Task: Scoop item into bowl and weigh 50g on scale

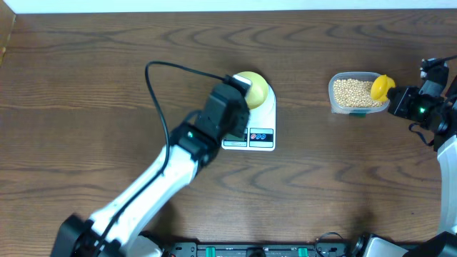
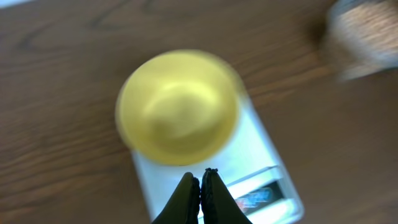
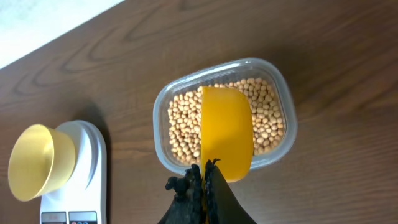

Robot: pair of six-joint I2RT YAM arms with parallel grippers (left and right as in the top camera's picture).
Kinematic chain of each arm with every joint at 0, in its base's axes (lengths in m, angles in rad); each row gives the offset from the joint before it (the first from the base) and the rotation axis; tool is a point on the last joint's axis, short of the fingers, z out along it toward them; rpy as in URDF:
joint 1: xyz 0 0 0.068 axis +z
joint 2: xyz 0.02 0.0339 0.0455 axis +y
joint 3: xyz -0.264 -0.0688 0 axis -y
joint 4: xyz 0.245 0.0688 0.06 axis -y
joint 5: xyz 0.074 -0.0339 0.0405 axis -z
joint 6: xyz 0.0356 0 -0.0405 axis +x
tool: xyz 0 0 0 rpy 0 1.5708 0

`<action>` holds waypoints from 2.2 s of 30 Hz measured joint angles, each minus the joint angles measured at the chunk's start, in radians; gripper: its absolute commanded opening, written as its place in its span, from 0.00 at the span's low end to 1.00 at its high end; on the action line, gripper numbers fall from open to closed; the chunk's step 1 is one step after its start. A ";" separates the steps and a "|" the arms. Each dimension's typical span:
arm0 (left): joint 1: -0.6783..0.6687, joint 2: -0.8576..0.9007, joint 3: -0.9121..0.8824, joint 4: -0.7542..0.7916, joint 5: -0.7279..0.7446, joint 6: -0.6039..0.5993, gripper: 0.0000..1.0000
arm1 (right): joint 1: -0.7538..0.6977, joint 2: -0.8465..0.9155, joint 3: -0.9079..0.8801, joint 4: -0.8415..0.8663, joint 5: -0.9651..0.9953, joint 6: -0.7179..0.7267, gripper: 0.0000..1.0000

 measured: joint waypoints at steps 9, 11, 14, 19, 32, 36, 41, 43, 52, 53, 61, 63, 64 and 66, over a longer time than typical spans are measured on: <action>-0.104 -0.004 0.002 -0.204 0.000 -0.049 0.07 | 0.010 0.000 0.000 -0.027 -0.012 -0.008 0.01; -0.107 0.021 0.002 -0.209 0.000 -0.028 0.07 | 0.010 0.000 0.000 -0.030 -0.014 -0.008 0.01; -0.109 0.058 0.002 -0.204 -0.001 0.023 0.07 | 0.010 0.000 0.000 -0.031 -0.014 -0.008 0.01; -0.109 0.155 0.002 -0.165 0.000 0.104 0.07 | 0.010 0.000 0.000 -0.033 -0.016 -0.008 0.01; -0.109 0.284 0.002 -0.040 0.000 0.168 0.07 | 0.013 0.000 0.000 -0.032 -0.018 -0.008 0.01; -0.109 0.301 0.002 -0.025 0.000 0.172 0.07 | 0.013 0.000 0.000 -0.032 -0.017 -0.008 0.01; -0.109 0.301 0.002 -0.019 0.019 0.192 0.08 | 0.013 0.000 0.000 -0.032 -0.016 -0.008 0.01; -0.109 0.301 0.002 -0.016 0.041 0.210 0.07 | 0.013 0.000 0.000 -0.032 -0.016 -0.008 0.01; -0.102 0.334 0.002 -0.002 0.086 0.243 0.07 | 0.013 0.000 0.000 -0.033 -0.016 -0.016 0.01; -0.099 0.340 0.002 -0.002 0.086 0.243 0.07 | 0.013 0.000 0.000 -0.033 -0.016 -0.016 0.01; -0.070 0.360 0.002 0.005 0.086 0.240 0.07 | 0.013 0.000 0.000 -0.034 -0.016 -0.028 0.01; -0.070 0.360 0.002 0.012 0.086 0.240 0.07 | 0.013 0.000 0.000 -0.034 -0.015 -0.031 0.01; -0.070 0.360 0.002 0.014 0.086 0.240 0.07 | 0.013 0.000 0.000 -0.034 -0.015 -0.031 0.01; -0.070 0.360 0.002 0.014 0.086 0.240 0.07 | 0.013 0.000 0.000 -0.034 -0.015 -0.031 0.01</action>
